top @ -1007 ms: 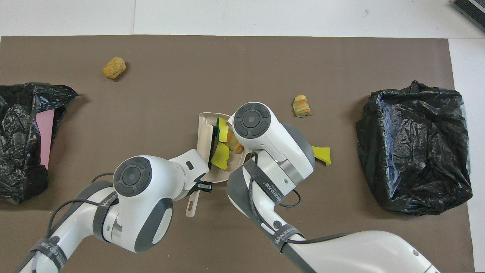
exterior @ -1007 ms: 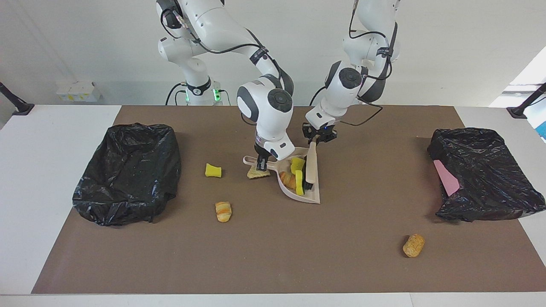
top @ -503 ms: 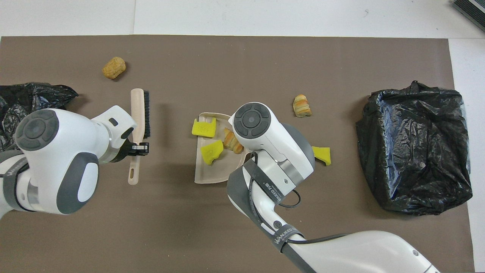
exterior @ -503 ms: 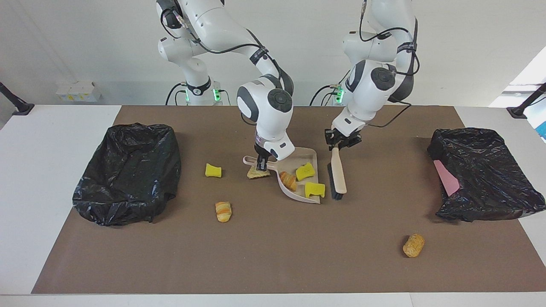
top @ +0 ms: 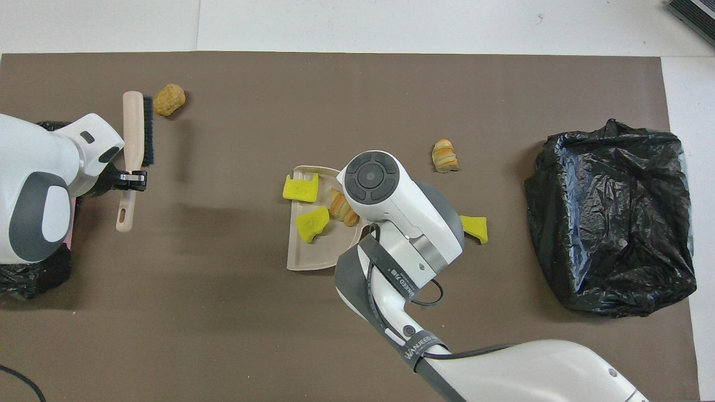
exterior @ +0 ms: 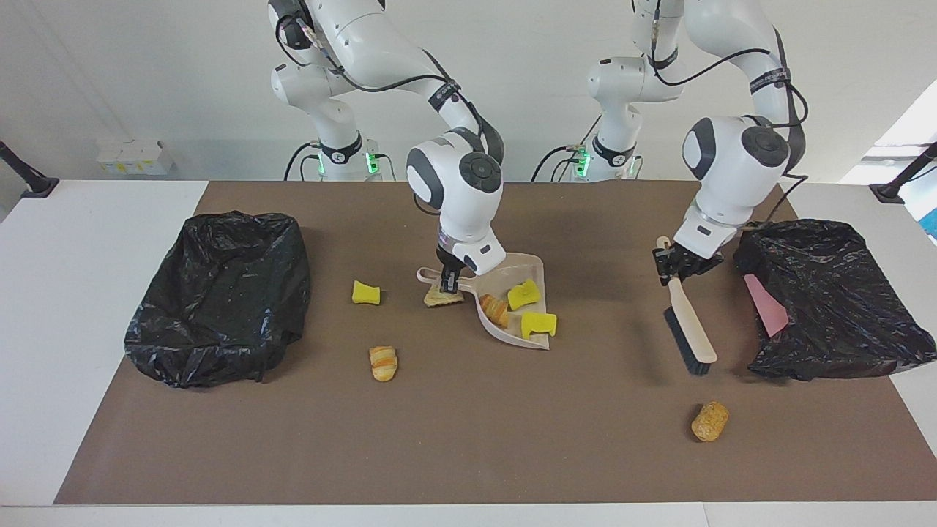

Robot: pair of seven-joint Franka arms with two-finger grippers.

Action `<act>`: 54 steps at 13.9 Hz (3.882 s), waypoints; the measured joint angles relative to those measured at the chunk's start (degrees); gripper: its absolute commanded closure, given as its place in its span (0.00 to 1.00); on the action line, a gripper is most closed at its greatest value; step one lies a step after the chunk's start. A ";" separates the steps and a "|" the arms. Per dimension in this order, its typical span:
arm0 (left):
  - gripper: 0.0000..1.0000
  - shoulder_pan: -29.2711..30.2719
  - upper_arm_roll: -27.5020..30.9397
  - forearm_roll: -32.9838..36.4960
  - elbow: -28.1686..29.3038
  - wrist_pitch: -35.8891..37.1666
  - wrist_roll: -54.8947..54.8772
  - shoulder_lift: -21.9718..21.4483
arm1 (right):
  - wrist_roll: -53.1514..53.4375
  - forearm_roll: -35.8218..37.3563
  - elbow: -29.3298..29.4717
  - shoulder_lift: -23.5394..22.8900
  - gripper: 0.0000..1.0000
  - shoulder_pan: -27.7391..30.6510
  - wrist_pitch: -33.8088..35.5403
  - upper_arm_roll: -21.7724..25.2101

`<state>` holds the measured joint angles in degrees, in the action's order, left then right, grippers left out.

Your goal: Sweep and dump trash in bin

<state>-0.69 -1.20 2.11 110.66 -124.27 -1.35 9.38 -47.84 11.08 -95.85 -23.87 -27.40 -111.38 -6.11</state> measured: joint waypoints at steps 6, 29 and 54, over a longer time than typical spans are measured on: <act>1.00 2.29 -0.06 6.91 -15.55 -0.19 -10.42 13.89 | 0.00 0.00 0.00 0.00 1.00 0.00 0.00 0.00; 1.00 -12.19 -3.34 -4.28 0.28 11.90 -20.57 7.14 | 0.00 0.00 -0.05 0.00 1.00 0.02 -0.17 0.02; 1.00 -23.50 -2.70 -12.17 20.36 15.11 23.56 -10.13 | 0.00 0.00 -0.09 0.00 1.00 0.03 -0.23 0.04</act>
<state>-24.19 -3.90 -10.06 131.02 -109.16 22.21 -0.75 -47.84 11.09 -95.94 -23.86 -27.37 -111.61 -6.07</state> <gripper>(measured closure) 0.740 0.692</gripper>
